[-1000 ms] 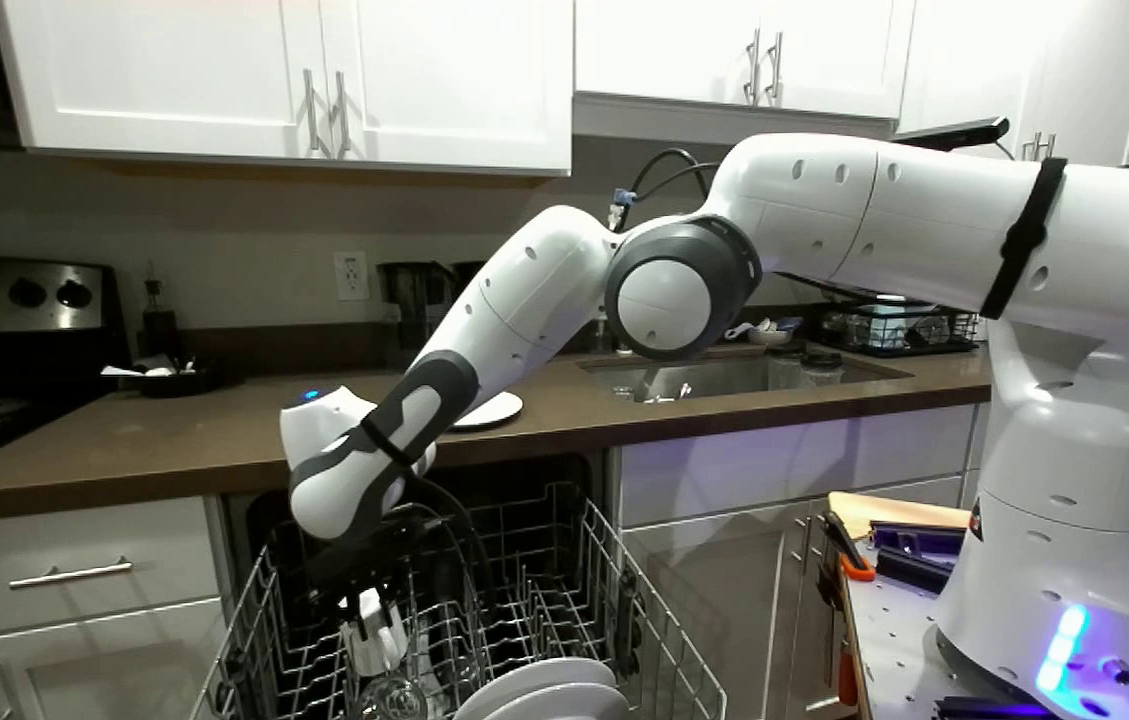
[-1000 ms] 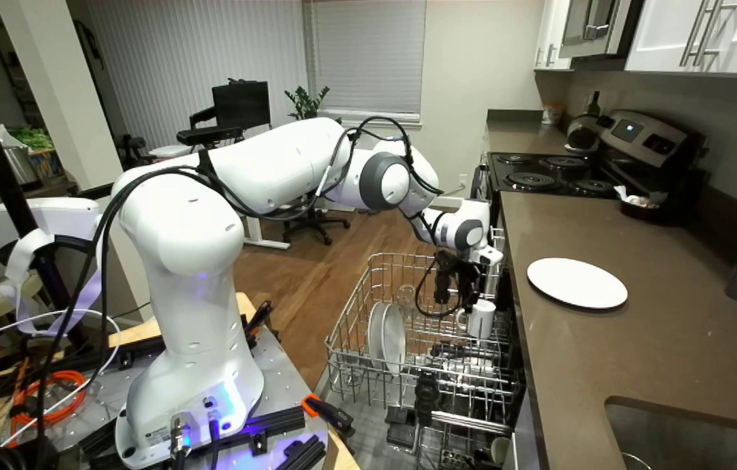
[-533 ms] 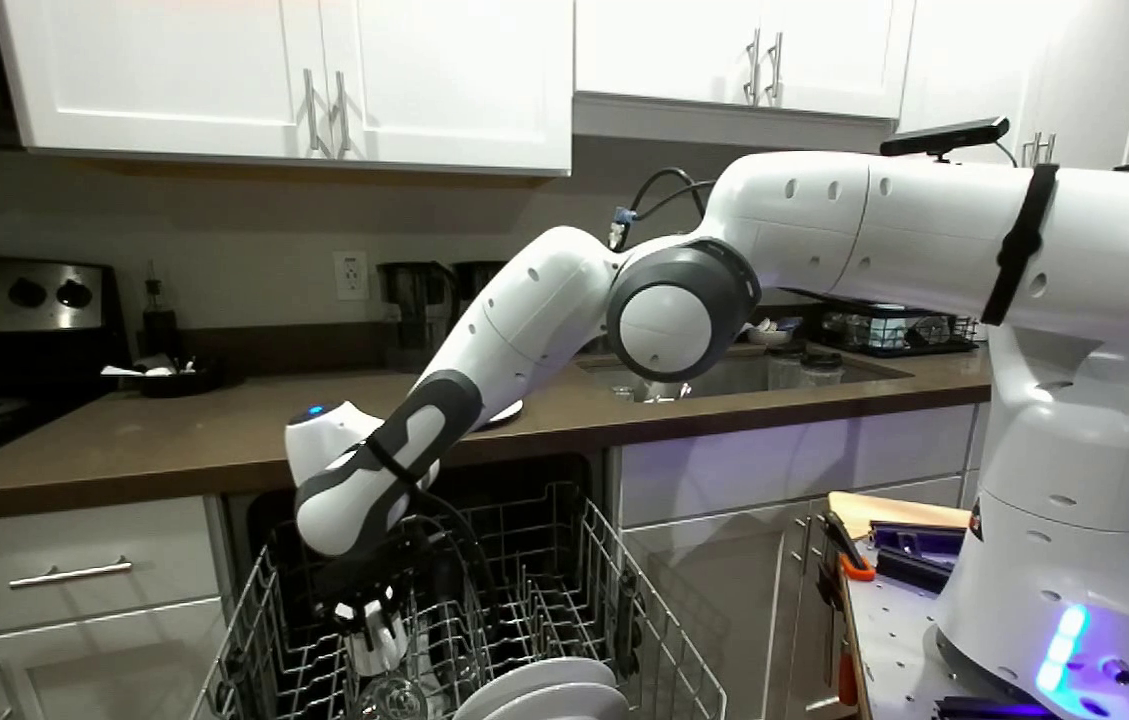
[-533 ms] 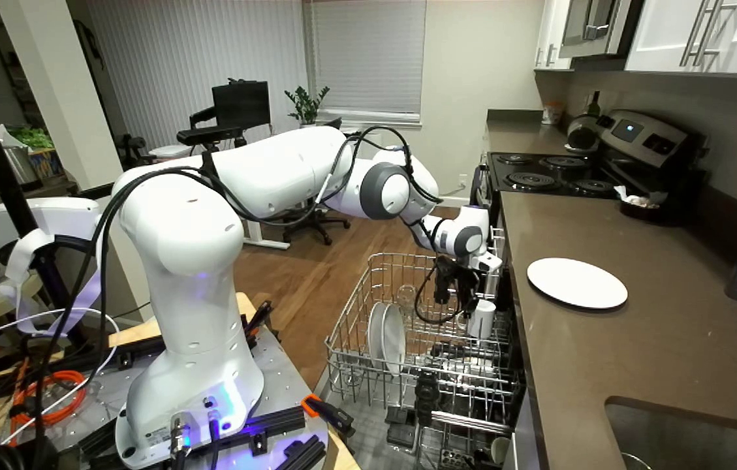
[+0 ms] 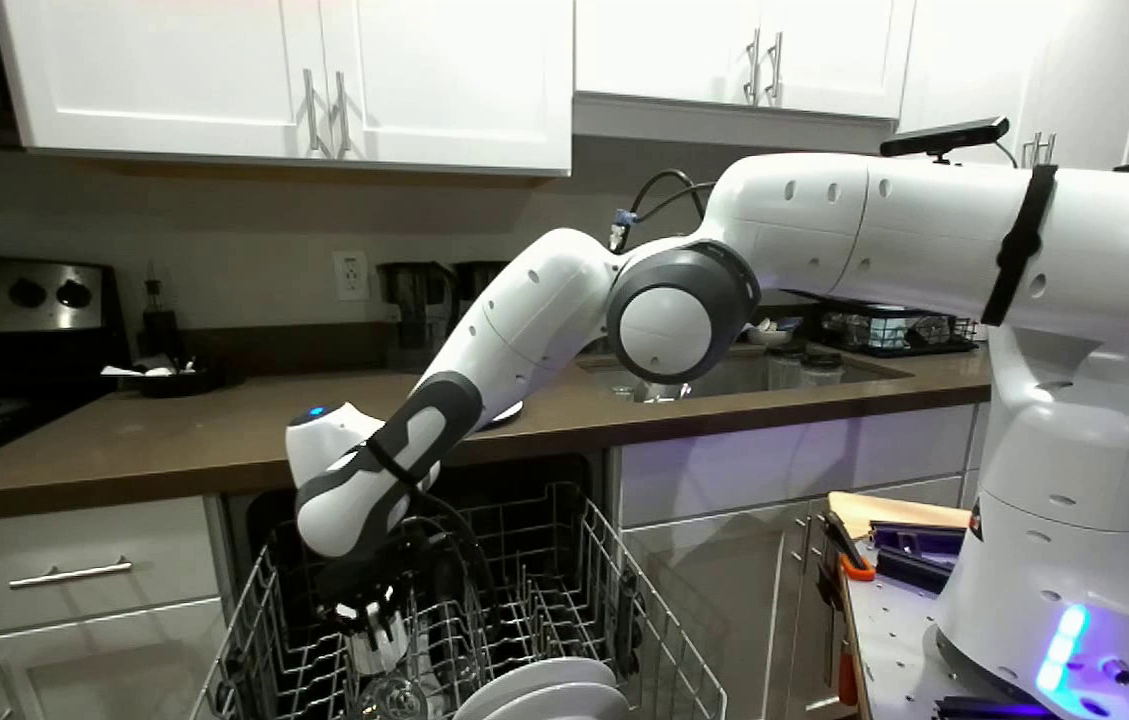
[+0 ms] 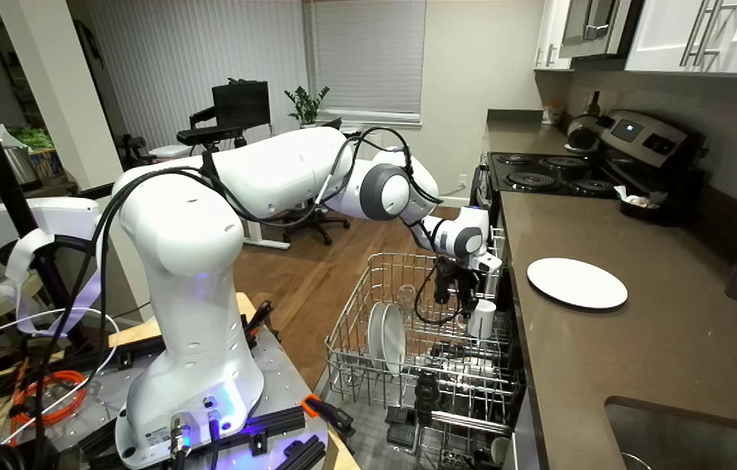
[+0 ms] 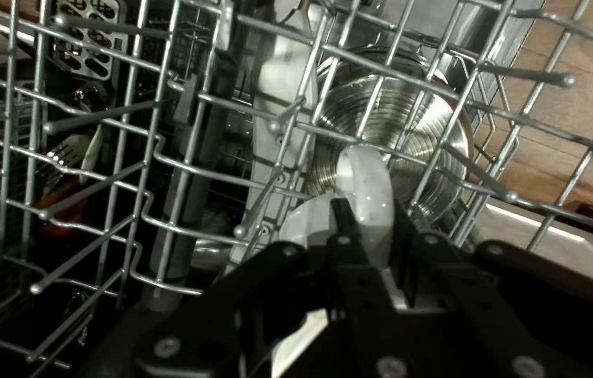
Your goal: Move the white cup towards you
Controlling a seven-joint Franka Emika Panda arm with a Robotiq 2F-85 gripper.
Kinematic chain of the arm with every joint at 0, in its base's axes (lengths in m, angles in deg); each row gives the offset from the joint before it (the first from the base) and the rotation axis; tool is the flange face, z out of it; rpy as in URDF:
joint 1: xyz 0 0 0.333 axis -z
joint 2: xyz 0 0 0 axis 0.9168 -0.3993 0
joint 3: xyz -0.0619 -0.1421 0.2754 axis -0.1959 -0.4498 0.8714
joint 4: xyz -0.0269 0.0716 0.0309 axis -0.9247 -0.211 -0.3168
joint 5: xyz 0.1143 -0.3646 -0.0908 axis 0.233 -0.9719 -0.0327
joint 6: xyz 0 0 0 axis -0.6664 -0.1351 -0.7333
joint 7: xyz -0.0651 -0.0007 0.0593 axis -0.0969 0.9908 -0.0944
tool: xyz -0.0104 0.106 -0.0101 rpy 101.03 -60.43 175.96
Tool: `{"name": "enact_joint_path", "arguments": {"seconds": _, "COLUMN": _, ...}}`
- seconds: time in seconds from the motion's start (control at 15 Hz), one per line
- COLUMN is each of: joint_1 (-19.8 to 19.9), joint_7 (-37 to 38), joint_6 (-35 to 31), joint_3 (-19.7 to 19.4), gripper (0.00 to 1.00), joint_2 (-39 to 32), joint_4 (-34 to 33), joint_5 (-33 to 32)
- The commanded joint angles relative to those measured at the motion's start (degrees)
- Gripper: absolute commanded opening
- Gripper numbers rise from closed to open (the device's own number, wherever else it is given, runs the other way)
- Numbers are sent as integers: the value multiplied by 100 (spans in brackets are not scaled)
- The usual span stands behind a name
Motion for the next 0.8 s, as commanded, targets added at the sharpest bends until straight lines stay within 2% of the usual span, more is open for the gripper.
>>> {"name": "enact_joint_path", "arguments": {"seconds": 0.0, "joint_1": 16, "joint_7": 24, "joint_6": 153, "joint_3": 23, "gripper": 9, "joint_2": 25, "joint_4": -110, "joint_5": 34}}
{"name": "enact_joint_path", "arguments": {"seconds": 0.73, "joint_1": -663, "joint_7": 711, "joint_6": 74, "joint_3": -546, "gripper": 9, "joint_2": 549, "joint_4": 454, "joint_5": -126}}
